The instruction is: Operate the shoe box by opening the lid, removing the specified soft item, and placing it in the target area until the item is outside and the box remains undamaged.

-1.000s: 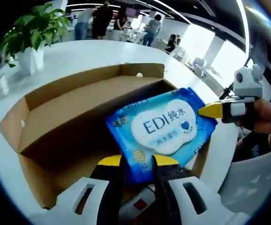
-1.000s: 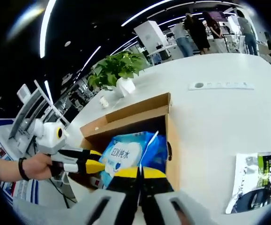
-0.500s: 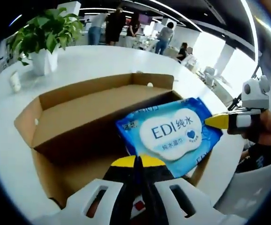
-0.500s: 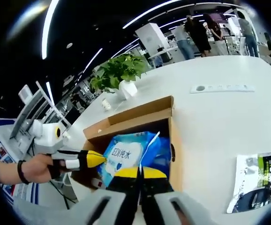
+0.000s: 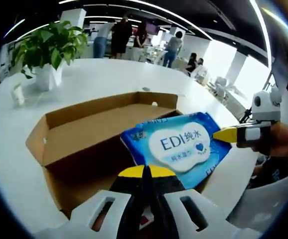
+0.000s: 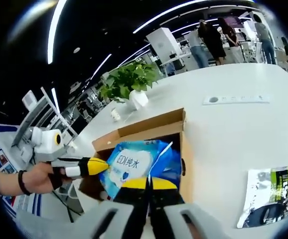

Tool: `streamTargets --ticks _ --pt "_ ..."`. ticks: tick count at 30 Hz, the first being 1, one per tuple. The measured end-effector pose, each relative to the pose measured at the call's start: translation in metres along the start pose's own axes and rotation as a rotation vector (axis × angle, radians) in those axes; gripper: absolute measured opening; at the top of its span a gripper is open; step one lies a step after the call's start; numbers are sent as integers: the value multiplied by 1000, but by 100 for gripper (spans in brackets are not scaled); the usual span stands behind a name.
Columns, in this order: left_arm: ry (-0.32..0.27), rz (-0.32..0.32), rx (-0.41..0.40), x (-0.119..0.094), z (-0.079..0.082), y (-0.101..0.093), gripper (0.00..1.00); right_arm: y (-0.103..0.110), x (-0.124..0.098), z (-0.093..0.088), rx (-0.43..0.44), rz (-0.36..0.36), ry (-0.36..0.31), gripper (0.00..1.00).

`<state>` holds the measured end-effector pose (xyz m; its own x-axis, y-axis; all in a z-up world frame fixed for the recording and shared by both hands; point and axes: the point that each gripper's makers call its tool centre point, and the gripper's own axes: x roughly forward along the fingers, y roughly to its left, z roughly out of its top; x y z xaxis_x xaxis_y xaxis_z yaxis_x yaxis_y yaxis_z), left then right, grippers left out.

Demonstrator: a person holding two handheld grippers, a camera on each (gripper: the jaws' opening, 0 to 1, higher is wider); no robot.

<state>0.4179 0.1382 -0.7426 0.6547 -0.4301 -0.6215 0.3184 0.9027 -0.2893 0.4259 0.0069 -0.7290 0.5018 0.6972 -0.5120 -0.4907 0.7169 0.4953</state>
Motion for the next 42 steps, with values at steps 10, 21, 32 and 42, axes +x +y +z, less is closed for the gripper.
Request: streamTargets --ticks 10,21,32,42 --pt "-32 -17 23 -1 15 -16 0 -6 -18 7 5 -6 -31 0" --pt "-37 -66 63 15 25 -50 0 -28 -44 9 21 -43 -58 0" --pt "-28 -119 94 35 30 -83 0 -55 -72 7 43 -89 -81 0" --pt "-12 -160 124 51 31 -114 0 -79 -97 2 66 -128 -99 0"
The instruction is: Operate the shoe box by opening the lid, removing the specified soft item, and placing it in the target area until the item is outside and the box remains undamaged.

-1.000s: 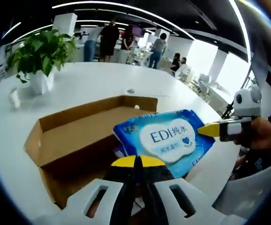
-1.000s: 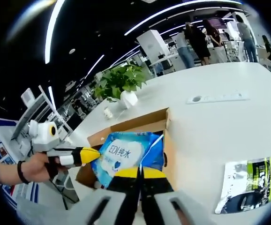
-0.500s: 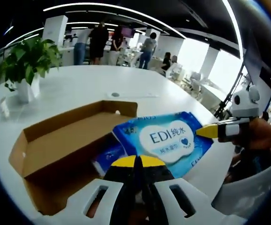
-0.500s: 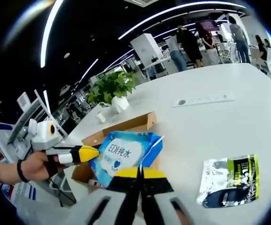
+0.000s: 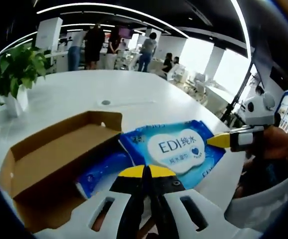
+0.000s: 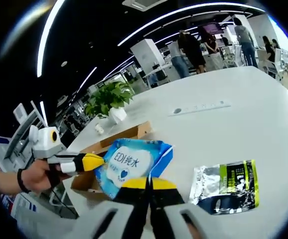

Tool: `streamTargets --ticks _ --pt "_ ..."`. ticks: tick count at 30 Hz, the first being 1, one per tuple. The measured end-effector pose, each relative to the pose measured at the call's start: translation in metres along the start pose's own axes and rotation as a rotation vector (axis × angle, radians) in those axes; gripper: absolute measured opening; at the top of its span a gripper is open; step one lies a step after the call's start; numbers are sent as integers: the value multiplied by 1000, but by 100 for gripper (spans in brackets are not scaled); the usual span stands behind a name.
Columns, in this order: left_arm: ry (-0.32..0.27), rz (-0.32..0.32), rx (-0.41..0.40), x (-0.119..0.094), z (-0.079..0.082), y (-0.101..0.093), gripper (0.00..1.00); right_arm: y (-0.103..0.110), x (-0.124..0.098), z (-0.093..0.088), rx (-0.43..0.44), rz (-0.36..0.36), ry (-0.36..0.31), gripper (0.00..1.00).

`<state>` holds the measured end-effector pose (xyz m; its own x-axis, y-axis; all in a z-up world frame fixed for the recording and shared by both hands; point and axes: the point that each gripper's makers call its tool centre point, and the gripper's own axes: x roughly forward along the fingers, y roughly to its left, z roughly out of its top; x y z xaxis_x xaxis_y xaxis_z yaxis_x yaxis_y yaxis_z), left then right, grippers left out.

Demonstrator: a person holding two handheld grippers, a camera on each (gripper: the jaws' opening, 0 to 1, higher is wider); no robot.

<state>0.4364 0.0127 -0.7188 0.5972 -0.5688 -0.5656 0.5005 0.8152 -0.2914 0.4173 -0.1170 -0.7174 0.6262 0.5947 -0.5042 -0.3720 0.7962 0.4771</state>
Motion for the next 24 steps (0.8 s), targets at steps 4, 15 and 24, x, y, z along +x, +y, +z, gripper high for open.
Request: streamTargets --ticks 4,15,24 --pt "5 -16 9 7 1 -12 0 -10 -9 0 24 -11 -14 0" --pt "18 -53 39 27 7 -37 0 -36 -29 1 51 -45 -39 0" --pt "38 -82 51 44 3 -60 0 -58 -45 -6 71 -68 -37 0"
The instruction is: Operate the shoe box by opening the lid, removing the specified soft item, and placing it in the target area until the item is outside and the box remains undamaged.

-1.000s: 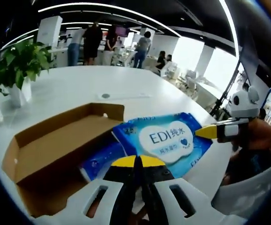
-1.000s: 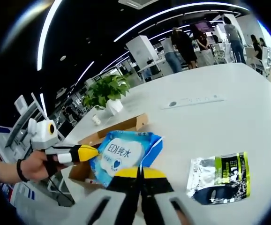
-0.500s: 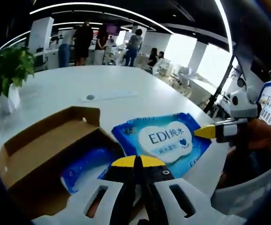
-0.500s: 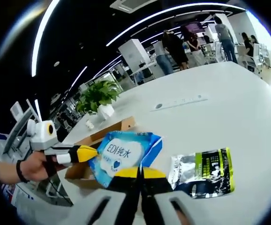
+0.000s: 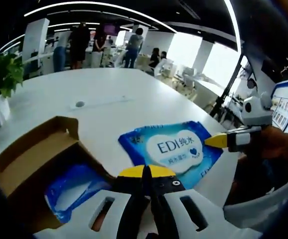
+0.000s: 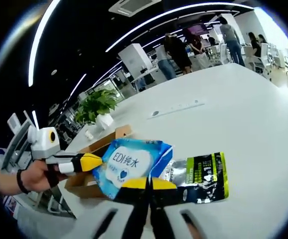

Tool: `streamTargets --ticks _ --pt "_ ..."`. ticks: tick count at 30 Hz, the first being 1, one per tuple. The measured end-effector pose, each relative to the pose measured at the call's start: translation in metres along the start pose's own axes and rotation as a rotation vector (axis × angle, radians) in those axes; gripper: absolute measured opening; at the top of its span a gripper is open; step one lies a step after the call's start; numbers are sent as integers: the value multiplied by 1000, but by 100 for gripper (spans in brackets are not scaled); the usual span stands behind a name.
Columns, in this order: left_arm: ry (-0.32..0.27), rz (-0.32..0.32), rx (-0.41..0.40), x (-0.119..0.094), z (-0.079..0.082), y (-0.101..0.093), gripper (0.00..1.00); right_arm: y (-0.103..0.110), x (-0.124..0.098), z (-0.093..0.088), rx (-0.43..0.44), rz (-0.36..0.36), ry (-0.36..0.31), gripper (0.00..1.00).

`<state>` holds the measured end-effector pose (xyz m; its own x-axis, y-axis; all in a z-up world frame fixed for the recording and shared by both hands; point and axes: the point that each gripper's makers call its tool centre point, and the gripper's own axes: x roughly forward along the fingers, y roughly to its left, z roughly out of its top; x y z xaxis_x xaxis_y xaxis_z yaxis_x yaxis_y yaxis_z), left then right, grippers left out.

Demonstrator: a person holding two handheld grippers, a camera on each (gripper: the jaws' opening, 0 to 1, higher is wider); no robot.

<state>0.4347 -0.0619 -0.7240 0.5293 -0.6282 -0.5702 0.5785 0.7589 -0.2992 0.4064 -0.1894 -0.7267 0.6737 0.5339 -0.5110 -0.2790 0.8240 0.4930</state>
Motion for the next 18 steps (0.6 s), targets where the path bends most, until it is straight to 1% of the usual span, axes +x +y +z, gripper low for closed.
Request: streamTargets --ticks 11,18 --pt "12 -27 7 18 2 -21 0 -23 -13 -2 12 -21 7 0" --pt "13 -33 4 29 5 -27 0 -35 -16 2 10 -25 10 0"
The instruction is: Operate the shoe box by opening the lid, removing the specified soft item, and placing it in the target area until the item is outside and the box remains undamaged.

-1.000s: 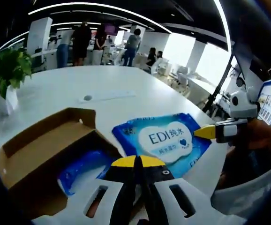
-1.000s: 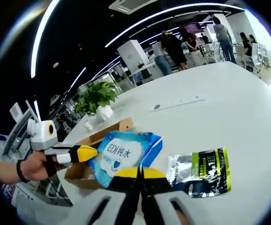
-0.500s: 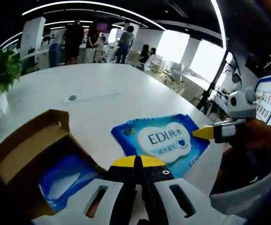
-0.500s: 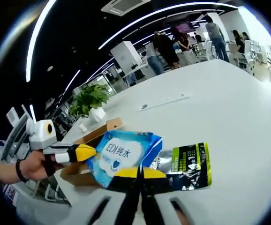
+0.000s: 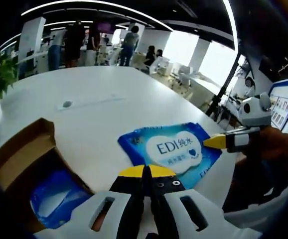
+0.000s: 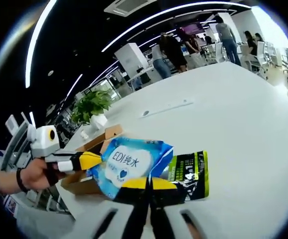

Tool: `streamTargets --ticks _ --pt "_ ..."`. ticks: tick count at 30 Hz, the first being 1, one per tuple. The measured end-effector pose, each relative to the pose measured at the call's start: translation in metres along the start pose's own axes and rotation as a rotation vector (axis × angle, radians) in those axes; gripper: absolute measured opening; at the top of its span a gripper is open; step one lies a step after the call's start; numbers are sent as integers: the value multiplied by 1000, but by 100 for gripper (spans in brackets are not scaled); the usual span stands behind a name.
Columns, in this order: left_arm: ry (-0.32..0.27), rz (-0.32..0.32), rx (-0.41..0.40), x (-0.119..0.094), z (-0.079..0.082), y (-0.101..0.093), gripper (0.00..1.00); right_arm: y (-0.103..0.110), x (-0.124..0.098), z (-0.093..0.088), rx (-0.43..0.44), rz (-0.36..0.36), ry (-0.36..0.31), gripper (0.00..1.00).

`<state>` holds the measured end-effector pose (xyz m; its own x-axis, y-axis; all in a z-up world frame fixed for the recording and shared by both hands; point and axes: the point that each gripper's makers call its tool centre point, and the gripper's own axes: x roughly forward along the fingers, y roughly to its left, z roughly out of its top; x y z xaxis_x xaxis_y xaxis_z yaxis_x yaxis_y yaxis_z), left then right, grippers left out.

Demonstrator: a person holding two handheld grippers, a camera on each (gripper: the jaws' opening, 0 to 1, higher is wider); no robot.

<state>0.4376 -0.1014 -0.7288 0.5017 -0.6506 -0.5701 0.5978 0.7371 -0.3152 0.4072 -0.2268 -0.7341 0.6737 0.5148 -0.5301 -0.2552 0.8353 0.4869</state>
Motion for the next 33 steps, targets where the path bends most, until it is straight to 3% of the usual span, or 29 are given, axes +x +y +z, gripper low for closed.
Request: streamTargets --ticks 33 --pt "12 20 -47 39 -11 -9 0 -50 18 8 -23 2 62 0"
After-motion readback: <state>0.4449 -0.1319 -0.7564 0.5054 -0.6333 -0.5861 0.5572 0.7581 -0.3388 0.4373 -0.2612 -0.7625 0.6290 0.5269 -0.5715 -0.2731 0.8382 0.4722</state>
